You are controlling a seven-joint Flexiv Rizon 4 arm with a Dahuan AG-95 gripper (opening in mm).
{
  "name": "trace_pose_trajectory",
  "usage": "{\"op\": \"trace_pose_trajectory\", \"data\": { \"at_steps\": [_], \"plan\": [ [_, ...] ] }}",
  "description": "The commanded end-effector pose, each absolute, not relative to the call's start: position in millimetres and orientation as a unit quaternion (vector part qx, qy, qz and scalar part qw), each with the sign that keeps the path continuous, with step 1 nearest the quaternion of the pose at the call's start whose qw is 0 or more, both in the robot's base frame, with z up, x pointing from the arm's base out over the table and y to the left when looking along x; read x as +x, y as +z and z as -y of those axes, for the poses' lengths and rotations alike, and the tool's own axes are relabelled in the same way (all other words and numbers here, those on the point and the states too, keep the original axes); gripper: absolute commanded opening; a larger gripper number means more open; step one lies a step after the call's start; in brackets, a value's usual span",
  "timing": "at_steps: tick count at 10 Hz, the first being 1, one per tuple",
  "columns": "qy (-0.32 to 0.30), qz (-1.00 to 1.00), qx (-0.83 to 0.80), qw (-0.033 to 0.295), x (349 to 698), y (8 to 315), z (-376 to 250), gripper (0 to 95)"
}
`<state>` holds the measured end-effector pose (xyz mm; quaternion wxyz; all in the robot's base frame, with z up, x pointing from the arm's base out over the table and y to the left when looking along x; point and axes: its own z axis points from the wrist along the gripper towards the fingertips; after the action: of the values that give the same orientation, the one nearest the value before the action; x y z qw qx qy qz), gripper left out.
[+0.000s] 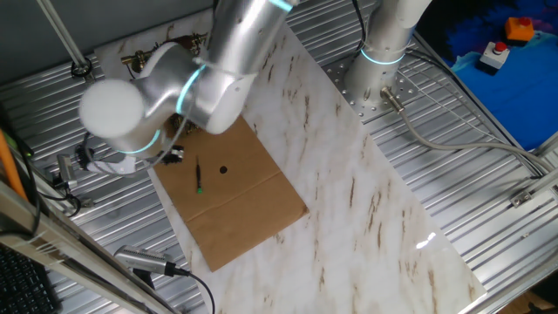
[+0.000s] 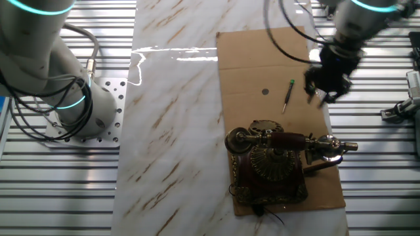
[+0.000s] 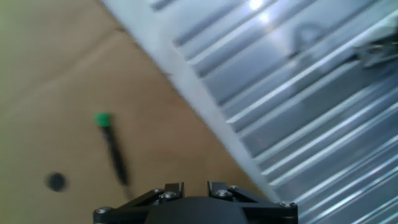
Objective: Dial a number on an old rotary phone
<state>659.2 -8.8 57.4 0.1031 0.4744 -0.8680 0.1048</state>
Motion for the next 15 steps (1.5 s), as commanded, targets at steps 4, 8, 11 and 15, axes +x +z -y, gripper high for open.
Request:
{"op": "trace_pose_trajectory", "data": {
  "at_steps": [4,8,11,15],
  "plan": [
    [0.106,0.875,0.462,0.098,656,58,10,19.0],
    [0.108,0.875,0.461,0.098,656,58,10,19.0],
    [0.108,0.877,0.457,0.1,656,58,10,38.0],
    [0.083,0.882,0.458,0.078,646,72,3,38.0]
  ]
}}
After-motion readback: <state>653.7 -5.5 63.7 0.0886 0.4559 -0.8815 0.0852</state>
